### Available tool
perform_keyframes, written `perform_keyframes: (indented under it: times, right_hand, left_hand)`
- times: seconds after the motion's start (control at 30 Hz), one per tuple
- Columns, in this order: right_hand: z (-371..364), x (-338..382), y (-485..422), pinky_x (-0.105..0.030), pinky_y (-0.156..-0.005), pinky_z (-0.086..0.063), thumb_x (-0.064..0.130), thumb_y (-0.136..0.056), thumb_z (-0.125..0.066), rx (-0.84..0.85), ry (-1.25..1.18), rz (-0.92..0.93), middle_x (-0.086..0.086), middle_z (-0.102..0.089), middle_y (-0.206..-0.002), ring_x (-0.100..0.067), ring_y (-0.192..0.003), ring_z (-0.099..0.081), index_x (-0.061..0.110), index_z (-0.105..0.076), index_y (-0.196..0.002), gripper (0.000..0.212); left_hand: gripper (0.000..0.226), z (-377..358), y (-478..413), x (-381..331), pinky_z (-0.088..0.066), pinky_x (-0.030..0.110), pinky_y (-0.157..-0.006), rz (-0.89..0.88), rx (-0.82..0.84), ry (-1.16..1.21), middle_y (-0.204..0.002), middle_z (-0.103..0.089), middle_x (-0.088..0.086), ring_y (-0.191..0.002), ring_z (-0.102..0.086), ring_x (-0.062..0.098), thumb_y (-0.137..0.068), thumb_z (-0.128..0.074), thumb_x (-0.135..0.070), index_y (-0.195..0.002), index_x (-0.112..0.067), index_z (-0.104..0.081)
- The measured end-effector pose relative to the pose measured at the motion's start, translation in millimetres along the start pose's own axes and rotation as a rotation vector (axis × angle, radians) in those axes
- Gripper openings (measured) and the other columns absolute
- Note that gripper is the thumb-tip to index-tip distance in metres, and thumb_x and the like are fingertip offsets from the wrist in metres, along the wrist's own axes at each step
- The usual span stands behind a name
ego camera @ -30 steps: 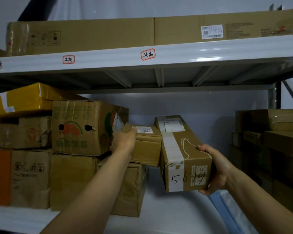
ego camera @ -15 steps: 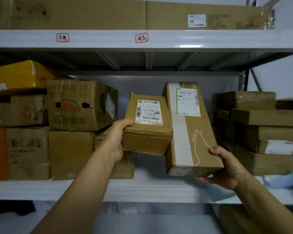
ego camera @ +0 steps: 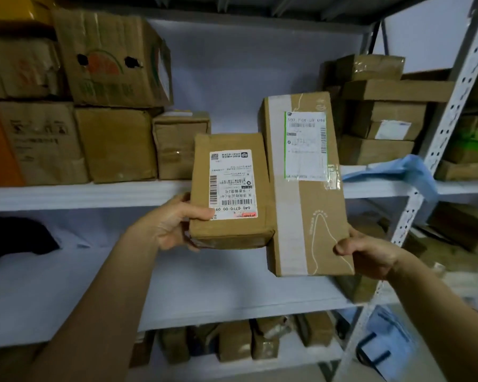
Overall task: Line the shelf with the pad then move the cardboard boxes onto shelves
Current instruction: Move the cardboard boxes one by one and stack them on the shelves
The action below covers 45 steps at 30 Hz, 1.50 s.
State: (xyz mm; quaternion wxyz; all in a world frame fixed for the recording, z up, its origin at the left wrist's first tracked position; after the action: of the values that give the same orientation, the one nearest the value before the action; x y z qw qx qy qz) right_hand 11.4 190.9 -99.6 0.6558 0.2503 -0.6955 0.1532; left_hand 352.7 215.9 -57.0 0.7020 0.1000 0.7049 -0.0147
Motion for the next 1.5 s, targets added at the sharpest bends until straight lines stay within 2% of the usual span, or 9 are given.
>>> perform_keyframes:
  times: [0.1,0.4,0.6,0.7,0.8,1.1,1.27,1.37,1.5]
  right_hand:
    - [-1.5,-38.4,11.5,-0.047,-0.085,-0.053,0.019,-0.032,-0.093,0.028,0.002,-0.135,-0.017,-0.059,-0.118,-0.035,-0.106,-0.061,0.031,-0.042,-0.129,0.111]
    - [-8.2,-134.3,23.7,-0.057,-0.101,-0.041,0.018,-0.038,-0.087,0.054,-0.060,-0.401,-0.018,-0.052,-0.127,-0.041,-0.120,-0.048,0.035,-0.042,-0.132,0.106]
    - [11.6,-163.9,-4.1,-0.051,-0.094,-0.044,0.025,-0.044,-0.076,-0.225,-0.198,-0.532,-0.016,-0.060,-0.105,-0.035,-0.102,-0.054,0.017,-0.057,-0.110,0.069]
    - [38.0,-171.3,-14.2,-0.047,-0.087,-0.047,0.034,-0.065,-0.073,-0.417,-0.324,-0.590,-0.018,-0.061,-0.102,-0.036,-0.098,-0.054,0.010,-0.057,-0.109,0.052]
    - [77.8,-181.2,-22.2,-0.044,-0.075,-0.047,0.039,-0.076,-0.066,-0.529,-0.411,-0.619,-0.017,-0.061,-0.098,-0.035,-0.091,-0.054,0.009,-0.056,-0.104,0.042]
    - [200.9,-208.6,-74.6,-0.058,-0.096,-0.043,0.039,-0.058,-0.080,-0.693,-0.592,-0.594,-0.021,-0.064,-0.115,-0.041,-0.109,-0.058,0.012,-0.057,-0.114,0.066]
    - [234.0,-224.9,-99.0,-0.052,-0.099,-0.044,0.035,-0.081,-0.065,-0.759,-0.661,-0.529,-0.015,-0.065,-0.101,-0.033,-0.096,-0.060,0.011,-0.055,-0.110,0.039]
    - [246.3,-242.4,-102.1,-0.042,-0.091,-0.047,0.029,-0.084,-0.065,-0.971,-0.713,-0.456,-0.009,-0.064,-0.094,-0.025,-0.086,-0.060,0.011,-0.053,-0.116,0.039]
    - [238.2,-258.0,-112.4,-0.049,-0.098,-0.046,0.027,-0.084,-0.066,-0.911,-0.747,-0.463,-0.014,-0.056,-0.117,-0.032,-0.104,-0.055,0.017,-0.052,-0.115,0.036]
  left_hand:
    - [0.094,5.1,13.1,47.5,-0.048,0.067,-0.081,0.153,0.097,-0.035,-0.119,-0.068,0.014,-0.111,-0.058,0.044,-0.027,-0.092,-0.017,-0.116,-0.020,-0.063]
    - [0.107,8.5,33.1,152.9,-0.053,0.064,-0.075,0.427,0.165,0.076,-0.128,-0.060,0.015,-0.115,-0.056,0.042,-0.026,-0.097,-0.017,-0.124,-0.018,-0.056]
    - [0.076,-11.1,-7.1,183.3,-0.050,0.064,-0.080,0.512,-0.049,0.217,-0.133,-0.050,0.015,-0.115,-0.051,0.041,-0.061,-0.084,-0.015,-0.128,-0.018,-0.051]
    - [0.071,-35.2,-45.2,194.9,-0.046,0.066,-0.088,0.499,-0.125,0.286,-0.130,-0.053,0.014,-0.113,-0.053,0.040,-0.061,-0.078,-0.017,-0.127,-0.020,-0.052]
    - [0.063,-68.9,-88.5,204.1,-0.040,0.067,-0.095,0.509,-0.174,0.325,-0.125,-0.056,0.014,-0.114,-0.053,0.039,-0.066,-0.077,-0.020,-0.125,-0.021,-0.053]
    - [0.050,-148.4,-212.4,233.0,-0.052,0.054,-0.073,0.531,-0.383,0.430,-0.122,-0.058,0.012,-0.108,-0.055,0.036,-0.079,-0.073,-0.035,-0.124,-0.023,-0.056]
    - [0.046,-165.5,-252.5,247.4,-0.051,0.058,-0.079,0.492,-0.427,0.408,-0.123,-0.059,0.009,-0.107,-0.055,0.036,-0.083,-0.068,-0.032,-0.126,-0.025,-0.055]
    - [0.048,-178.4,-267.1,259.2,-0.049,0.061,-0.085,0.532,-0.436,0.425,-0.123,-0.059,0.010,-0.108,-0.056,0.037,-0.083,-0.067,-0.035,-0.128,-0.025,-0.054]
    - [0.051,-203.3,-283.5,266.3,-0.047,0.060,-0.086,0.565,-0.423,0.394,-0.125,-0.057,0.011,-0.109,-0.054,0.036,-0.083,-0.067,-0.035,-0.130,-0.026,-0.051]
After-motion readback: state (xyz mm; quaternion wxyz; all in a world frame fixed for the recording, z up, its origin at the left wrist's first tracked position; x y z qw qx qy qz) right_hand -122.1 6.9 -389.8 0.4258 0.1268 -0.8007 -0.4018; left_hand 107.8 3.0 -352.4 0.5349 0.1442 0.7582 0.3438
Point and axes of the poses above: each hand's wrist, its own y-axis away from the middle knuckle, its own z-axis out of the back of the hand, x = y × z, the point moved 2 cm from there along -y, towards the middle knuckle
